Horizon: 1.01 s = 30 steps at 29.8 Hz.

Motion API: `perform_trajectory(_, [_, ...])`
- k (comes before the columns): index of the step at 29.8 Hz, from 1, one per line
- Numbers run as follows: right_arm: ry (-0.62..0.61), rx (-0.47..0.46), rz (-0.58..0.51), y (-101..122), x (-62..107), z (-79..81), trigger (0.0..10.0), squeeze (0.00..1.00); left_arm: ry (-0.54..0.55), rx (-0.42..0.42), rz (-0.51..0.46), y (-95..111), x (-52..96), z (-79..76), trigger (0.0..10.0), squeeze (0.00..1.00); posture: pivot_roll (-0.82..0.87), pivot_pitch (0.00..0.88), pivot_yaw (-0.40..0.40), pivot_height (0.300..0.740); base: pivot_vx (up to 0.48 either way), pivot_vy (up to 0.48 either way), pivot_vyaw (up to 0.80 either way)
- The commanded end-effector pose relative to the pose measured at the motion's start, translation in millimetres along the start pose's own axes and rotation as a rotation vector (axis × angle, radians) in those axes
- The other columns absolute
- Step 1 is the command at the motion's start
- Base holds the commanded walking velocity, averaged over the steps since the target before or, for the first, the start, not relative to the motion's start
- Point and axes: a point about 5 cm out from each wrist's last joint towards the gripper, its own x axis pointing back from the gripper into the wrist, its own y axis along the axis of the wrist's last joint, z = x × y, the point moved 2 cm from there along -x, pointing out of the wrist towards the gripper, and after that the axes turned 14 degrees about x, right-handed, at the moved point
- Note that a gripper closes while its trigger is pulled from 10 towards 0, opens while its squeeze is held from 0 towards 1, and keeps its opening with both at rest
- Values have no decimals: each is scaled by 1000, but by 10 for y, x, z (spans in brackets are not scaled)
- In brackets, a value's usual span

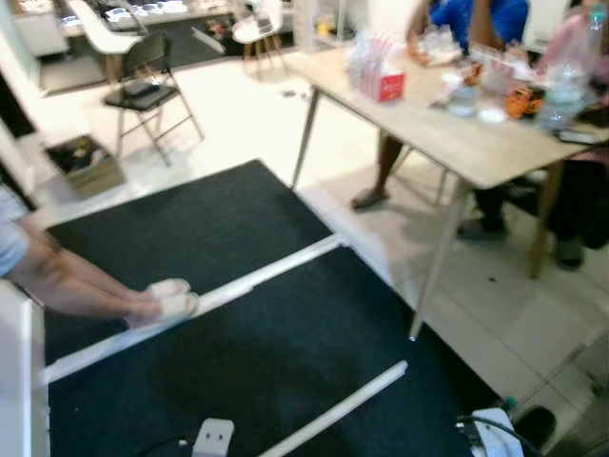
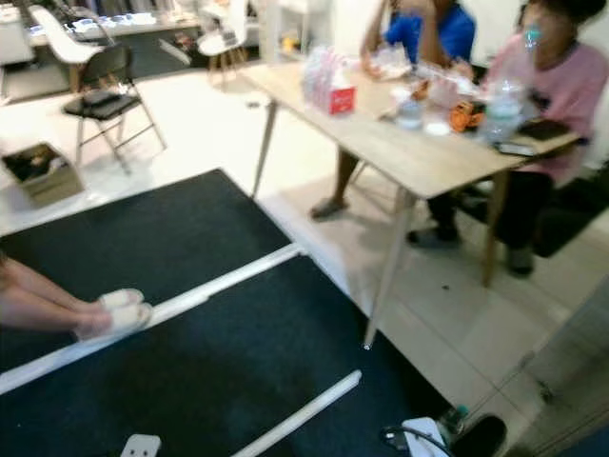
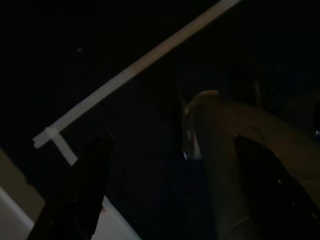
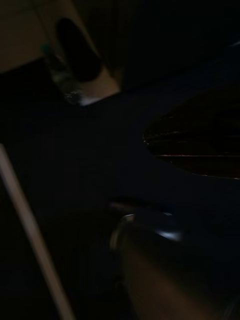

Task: Restocking fridge

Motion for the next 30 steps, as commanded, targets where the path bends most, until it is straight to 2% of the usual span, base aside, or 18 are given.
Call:
perform_trajectory(1, [14,-15,8,-29,-2,50,10000,0,9,4,36,-96,12,24,10000,0,-31,0,4,740,259,0,0])
perform_trajectory(21, [16,-29,0,-14,-5,62,10000,0,20,11,36,-98,21,66,10000,0,-27,0,20,740,257,0,0])
perform_trajectory(30, [26,-27,16,-84,-1,112,10000,0,20,4,41,-118,24,68,10000,0,-22,0,24,740,258,0,0])
